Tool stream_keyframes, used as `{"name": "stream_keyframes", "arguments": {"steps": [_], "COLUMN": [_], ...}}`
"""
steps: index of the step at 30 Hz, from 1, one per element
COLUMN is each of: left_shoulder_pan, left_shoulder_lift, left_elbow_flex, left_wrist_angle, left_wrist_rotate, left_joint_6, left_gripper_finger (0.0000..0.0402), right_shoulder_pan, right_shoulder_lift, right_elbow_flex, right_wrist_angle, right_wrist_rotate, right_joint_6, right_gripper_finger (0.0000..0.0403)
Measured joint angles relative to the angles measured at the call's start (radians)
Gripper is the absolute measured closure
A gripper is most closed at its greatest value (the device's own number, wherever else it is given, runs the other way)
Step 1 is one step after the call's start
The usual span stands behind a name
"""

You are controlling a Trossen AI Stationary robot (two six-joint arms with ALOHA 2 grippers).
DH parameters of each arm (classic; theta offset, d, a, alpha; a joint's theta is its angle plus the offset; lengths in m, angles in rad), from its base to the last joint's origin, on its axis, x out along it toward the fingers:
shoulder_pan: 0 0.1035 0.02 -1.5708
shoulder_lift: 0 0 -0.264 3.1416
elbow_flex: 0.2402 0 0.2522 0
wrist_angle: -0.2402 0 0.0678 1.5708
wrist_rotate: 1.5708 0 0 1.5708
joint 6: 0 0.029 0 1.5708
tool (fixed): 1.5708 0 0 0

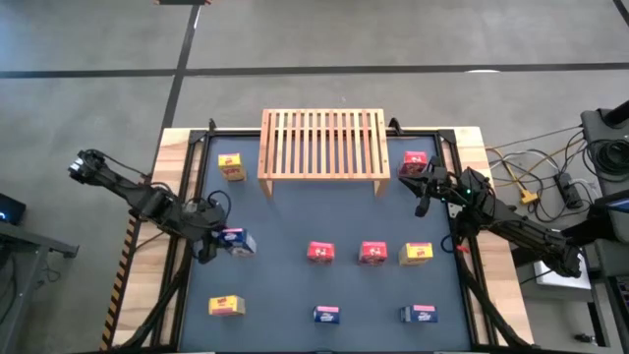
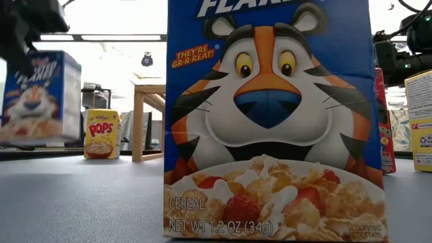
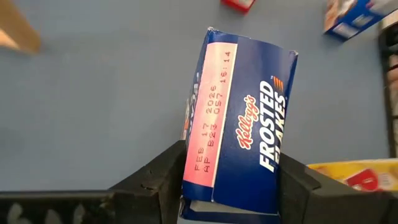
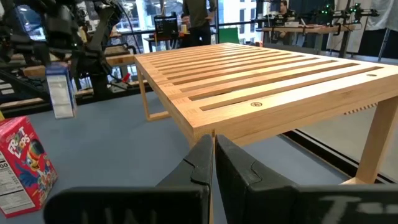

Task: Stack cereal on shelf
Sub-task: Put the top blue cereal box on the shelf

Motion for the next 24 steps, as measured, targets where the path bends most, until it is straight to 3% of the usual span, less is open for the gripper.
{"name": "stream_keyframes", "arguments": {"steps": [5, 18, 24], "left_shoulder_pan": [0.001, 0.057, 0.228], "left_shoulder_lift": [0.003, 0.06, 0.059], "left_elbow_flex": [0.116, 0.386, 0.445], "left_wrist_angle": [-0.022, -0.058, -0.058], "left_wrist_rotate": [-0.065, -0.481, -0.461], "left_joint_6": [0.083, 0.465, 0.621], "left_gripper_finger": [0.0238, 0.0237, 0.0237], "right_shoulder_pan": [0.0, 0.0, 0.0], "right_shoulder_lift": [0.0, 0.0, 0.0], "right_elbow_flex": [0.0, 0.0, 0.0], "right_wrist_angle": [0.0, 0.0, 0.0], "right_wrist_rotate": [0.0, 0.0, 0.0], "right_joint_6": [0.0, -0.001, 0.0], "right_gripper_finger": [0.0394, 0.0394, 0.0394]}}
